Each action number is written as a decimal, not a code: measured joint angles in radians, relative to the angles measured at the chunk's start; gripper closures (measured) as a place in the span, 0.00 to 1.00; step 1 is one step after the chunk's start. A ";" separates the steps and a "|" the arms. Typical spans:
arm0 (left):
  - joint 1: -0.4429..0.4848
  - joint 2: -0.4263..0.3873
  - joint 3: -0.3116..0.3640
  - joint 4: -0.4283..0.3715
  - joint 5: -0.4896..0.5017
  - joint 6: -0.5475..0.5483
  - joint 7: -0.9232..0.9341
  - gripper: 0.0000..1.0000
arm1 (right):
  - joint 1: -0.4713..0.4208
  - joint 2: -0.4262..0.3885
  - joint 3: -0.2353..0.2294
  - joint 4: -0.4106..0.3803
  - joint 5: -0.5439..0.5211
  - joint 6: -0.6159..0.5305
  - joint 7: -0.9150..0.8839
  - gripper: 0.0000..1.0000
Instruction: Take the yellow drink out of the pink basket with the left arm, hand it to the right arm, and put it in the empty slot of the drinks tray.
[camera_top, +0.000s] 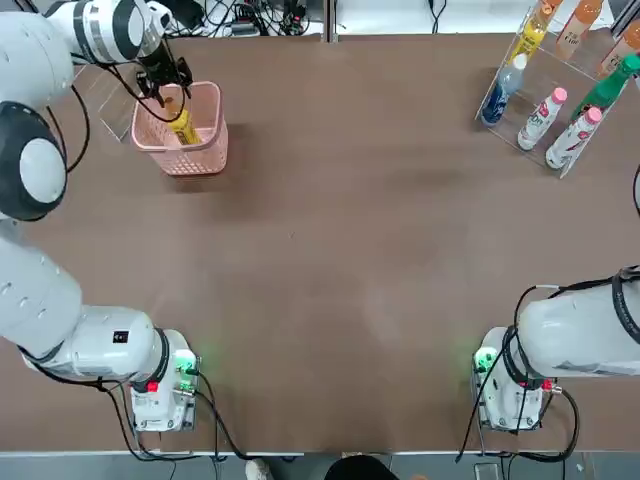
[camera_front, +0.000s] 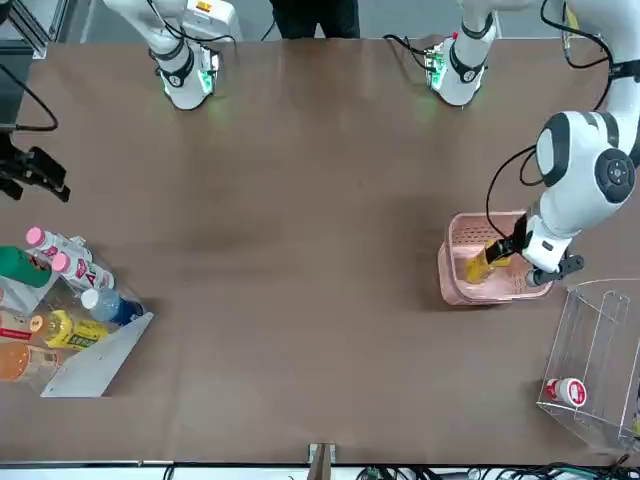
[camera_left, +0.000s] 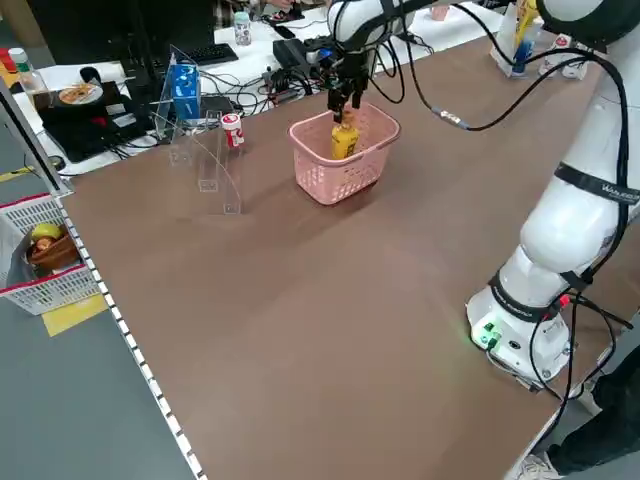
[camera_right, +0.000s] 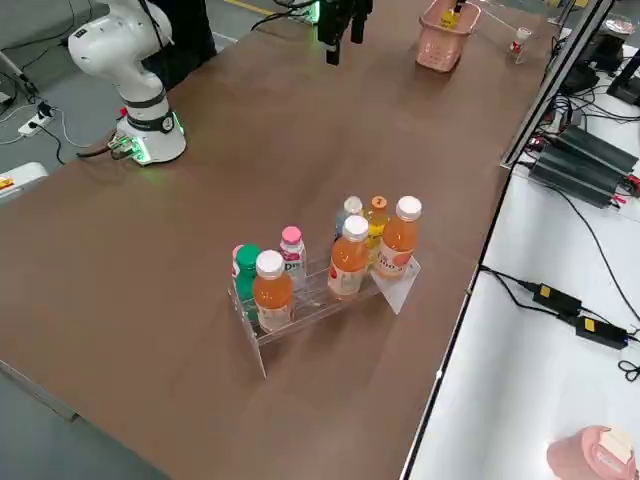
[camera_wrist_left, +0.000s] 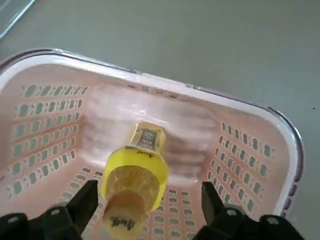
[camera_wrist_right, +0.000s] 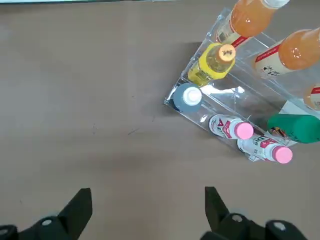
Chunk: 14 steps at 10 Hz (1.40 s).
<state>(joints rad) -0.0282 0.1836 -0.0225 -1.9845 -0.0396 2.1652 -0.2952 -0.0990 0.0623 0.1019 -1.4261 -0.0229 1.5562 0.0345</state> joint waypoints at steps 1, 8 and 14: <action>0.000 -0.004 0.000 -0.005 0.000 0.000 0.000 0.11 | 0.002 0.000 0.002 0.000 0.000 0.000 0.000 0.00; 0.001 -0.007 0.003 -0.013 0.000 0.008 0.000 0.30 | 0.023 0.000 0.004 0.000 0.000 0.000 0.000 0.00; 0.001 -0.011 0.016 -0.017 0.000 0.008 0.000 0.47 | 0.023 0.000 0.004 0.000 0.000 -0.010 0.000 0.00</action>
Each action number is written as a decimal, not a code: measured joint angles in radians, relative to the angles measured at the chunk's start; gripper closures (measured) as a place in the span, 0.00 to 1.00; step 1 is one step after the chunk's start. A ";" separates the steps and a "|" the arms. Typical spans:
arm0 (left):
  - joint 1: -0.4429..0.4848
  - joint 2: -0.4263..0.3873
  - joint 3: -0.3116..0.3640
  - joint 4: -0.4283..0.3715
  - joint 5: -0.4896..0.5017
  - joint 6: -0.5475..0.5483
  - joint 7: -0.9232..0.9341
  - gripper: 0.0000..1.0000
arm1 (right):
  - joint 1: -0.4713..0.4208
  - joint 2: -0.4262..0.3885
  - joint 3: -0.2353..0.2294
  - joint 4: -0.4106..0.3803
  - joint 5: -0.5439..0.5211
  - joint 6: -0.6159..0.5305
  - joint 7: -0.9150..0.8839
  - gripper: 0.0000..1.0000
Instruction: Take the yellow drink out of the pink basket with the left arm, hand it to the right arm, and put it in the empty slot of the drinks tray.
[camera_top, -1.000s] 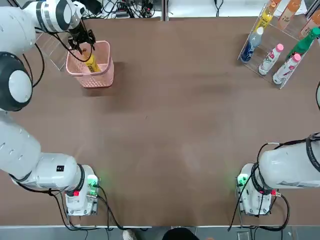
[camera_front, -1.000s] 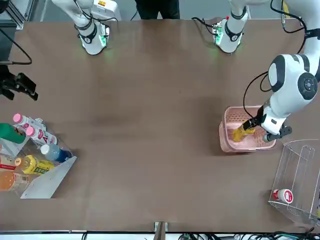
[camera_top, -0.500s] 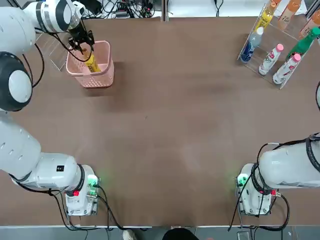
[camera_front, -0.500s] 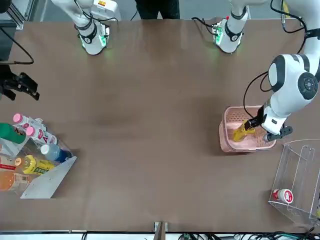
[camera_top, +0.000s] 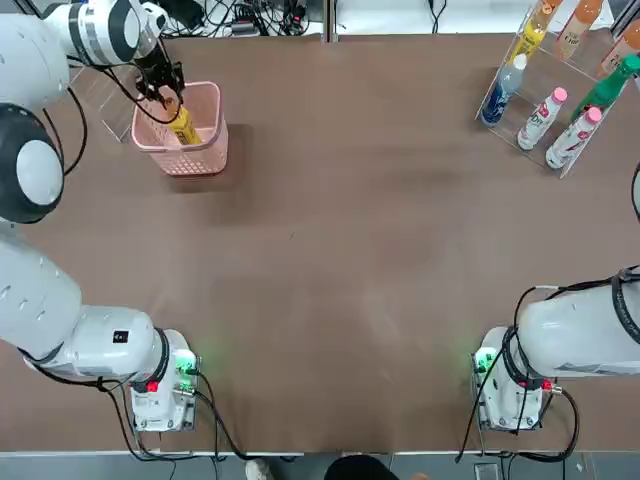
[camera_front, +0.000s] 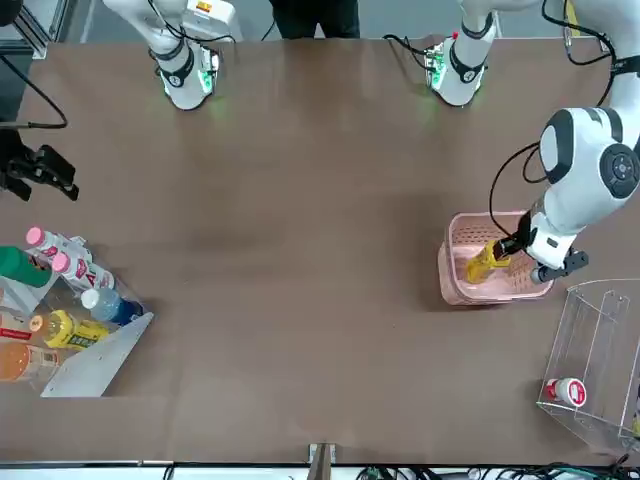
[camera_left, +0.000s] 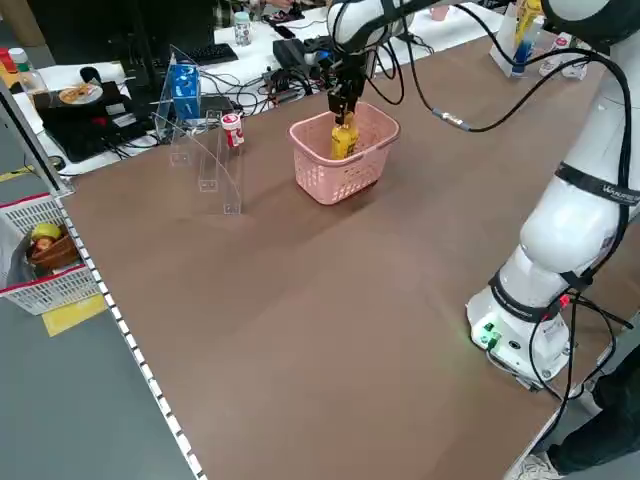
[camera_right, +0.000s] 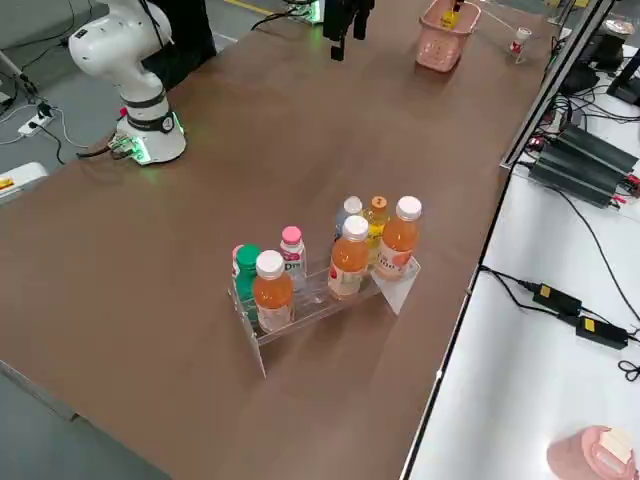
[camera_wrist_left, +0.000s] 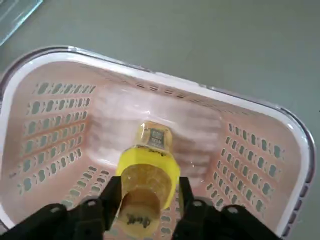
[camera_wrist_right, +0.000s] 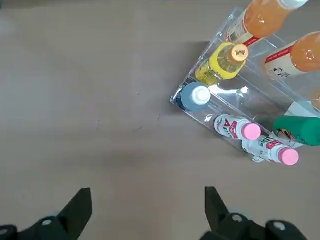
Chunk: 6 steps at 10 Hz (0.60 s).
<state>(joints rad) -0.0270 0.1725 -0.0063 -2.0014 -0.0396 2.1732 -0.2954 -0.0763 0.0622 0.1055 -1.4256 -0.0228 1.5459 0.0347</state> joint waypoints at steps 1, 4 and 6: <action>0.000 0.000 0.000 0.000 0.000 0.000 0.000 0.49 | 0.000 0.000 0.000 0.000 0.000 -0.002 0.000 0.00; 0.000 0.000 0.000 -0.001 0.000 0.000 0.000 0.51 | -0.001 0.000 -0.002 0.000 -0.002 -0.004 0.000 0.00; 0.000 0.000 0.000 -0.003 0.000 0.000 0.000 0.51 | -0.001 0.000 0.000 0.000 -0.002 -0.005 0.000 0.00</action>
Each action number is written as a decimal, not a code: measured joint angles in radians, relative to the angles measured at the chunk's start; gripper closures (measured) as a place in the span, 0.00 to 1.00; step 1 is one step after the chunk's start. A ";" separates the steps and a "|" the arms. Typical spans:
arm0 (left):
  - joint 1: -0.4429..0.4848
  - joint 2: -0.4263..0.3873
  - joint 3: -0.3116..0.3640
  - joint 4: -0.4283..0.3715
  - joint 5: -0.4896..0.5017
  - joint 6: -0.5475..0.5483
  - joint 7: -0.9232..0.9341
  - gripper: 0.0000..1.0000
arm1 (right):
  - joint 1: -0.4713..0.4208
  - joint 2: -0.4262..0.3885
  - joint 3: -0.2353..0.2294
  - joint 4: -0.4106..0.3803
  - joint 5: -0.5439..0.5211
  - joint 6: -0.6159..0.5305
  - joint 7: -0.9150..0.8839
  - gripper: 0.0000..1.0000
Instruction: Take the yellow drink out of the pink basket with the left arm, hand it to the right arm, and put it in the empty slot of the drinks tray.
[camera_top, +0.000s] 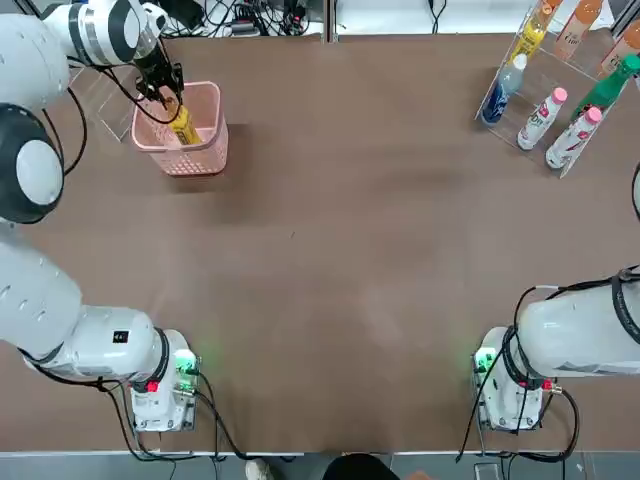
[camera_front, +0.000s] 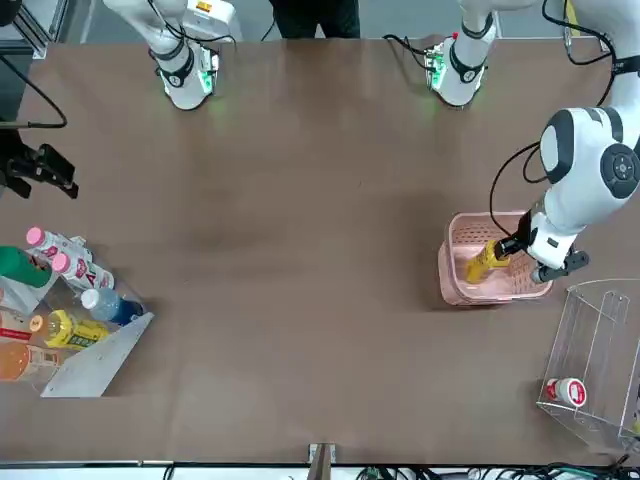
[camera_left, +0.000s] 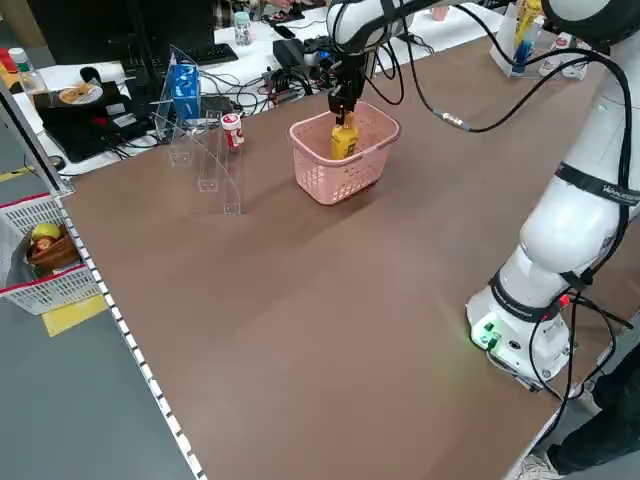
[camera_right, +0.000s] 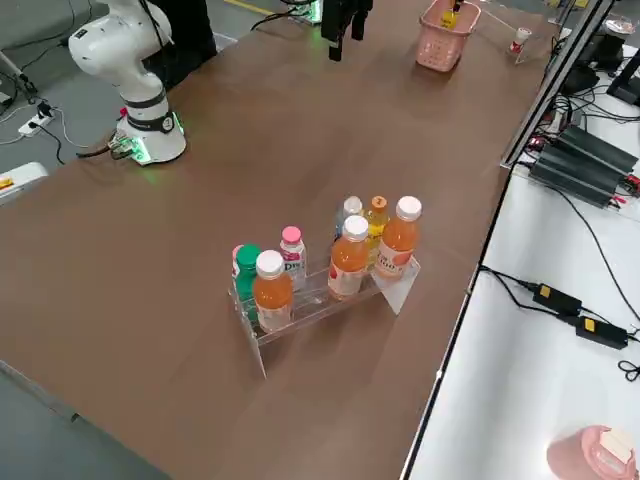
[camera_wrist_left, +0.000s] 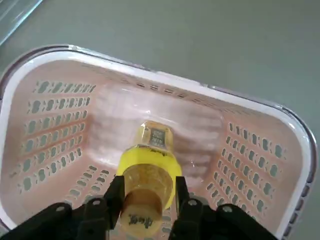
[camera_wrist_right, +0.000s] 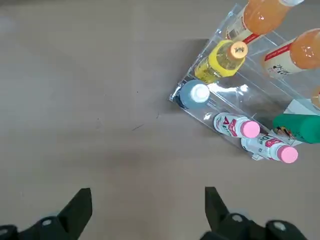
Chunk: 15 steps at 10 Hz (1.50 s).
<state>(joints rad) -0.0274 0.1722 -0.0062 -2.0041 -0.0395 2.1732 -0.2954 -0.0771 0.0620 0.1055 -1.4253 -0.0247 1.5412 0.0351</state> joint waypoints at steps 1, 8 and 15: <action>-0.001 -0.001 0.000 -0.002 0.000 0.000 0.000 0.50 | 0.000 0.000 0.000 0.000 0.000 0.000 0.000 0.00; -0.003 -0.036 -0.002 -0.033 0.000 0.000 -0.012 0.52 | 0.000 0.000 -0.001 0.000 0.001 0.000 0.000 0.00; -0.001 -0.038 -0.001 -0.038 0.000 0.000 -0.011 0.56 | 0.000 0.000 -0.001 0.000 0.001 0.000 0.000 0.00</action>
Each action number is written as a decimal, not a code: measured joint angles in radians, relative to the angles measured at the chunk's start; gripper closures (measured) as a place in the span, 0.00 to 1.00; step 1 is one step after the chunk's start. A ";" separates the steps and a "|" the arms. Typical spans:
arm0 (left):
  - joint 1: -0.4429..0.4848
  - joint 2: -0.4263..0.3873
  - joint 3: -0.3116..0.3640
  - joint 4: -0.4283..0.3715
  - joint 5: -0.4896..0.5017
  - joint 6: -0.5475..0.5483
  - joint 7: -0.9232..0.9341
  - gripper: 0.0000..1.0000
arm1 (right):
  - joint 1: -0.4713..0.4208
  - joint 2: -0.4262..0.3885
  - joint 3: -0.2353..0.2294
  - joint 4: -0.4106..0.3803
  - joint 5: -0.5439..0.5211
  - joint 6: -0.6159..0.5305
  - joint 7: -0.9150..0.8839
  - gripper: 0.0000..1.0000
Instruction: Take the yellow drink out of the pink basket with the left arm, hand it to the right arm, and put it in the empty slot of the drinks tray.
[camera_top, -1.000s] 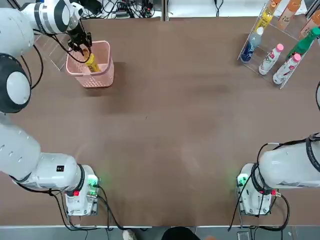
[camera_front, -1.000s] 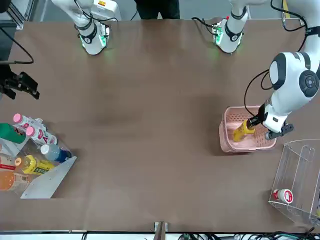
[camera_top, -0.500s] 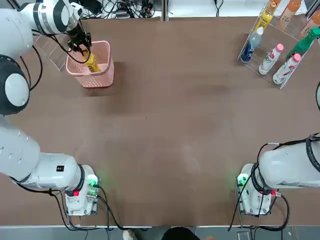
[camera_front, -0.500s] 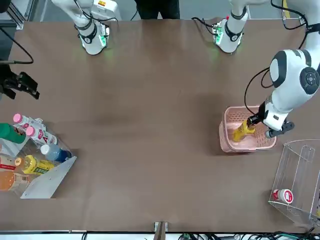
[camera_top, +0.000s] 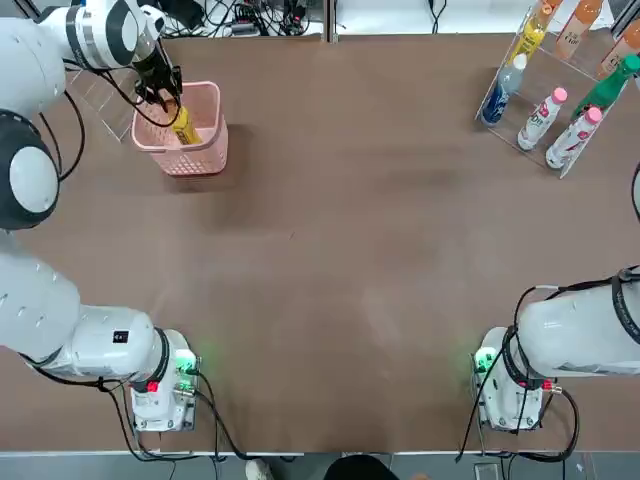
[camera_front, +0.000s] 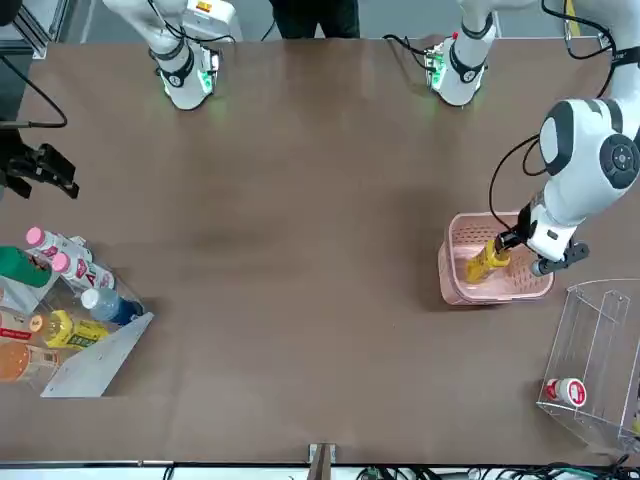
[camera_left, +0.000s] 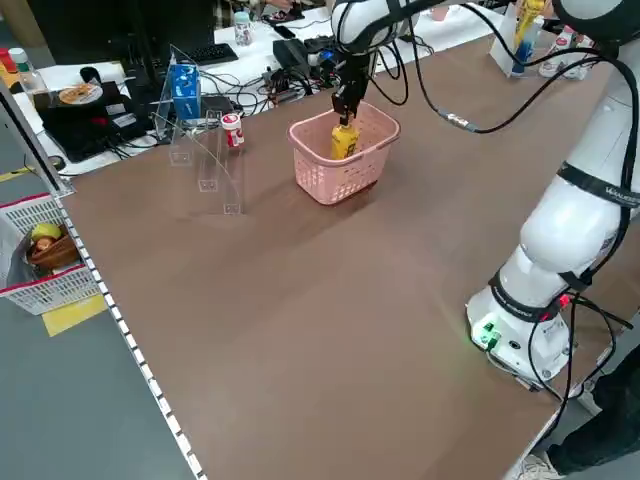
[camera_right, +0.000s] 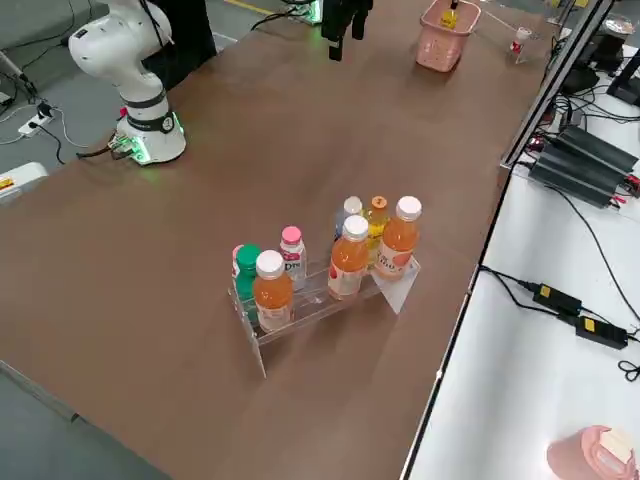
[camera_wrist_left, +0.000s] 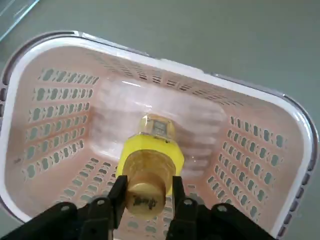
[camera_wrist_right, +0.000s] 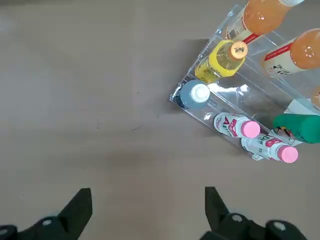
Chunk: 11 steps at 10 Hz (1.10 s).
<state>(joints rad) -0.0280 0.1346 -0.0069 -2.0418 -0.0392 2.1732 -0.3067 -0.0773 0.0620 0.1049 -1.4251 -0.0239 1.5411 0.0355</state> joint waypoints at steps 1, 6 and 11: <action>0.000 0.000 0.000 0.000 0.000 0.000 0.001 0.56 | 0.000 0.000 0.000 0.000 0.000 0.000 0.000 0.00; 0.000 -0.001 0.002 0.000 0.011 0.001 0.003 0.66 | 0.000 0.000 0.000 0.000 0.000 0.000 0.000 0.00; 0.001 -0.001 0.002 0.001 0.011 0.003 0.003 0.66 | 0.000 0.000 0.000 0.000 0.001 0.000 0.000 0.00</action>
<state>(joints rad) -0.0274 0.1336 -0.0051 -2.0410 -0.0281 2.1763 -0.3040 -0.0773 0.0620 0.1051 -1.4250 -0.0233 1.5412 0.0358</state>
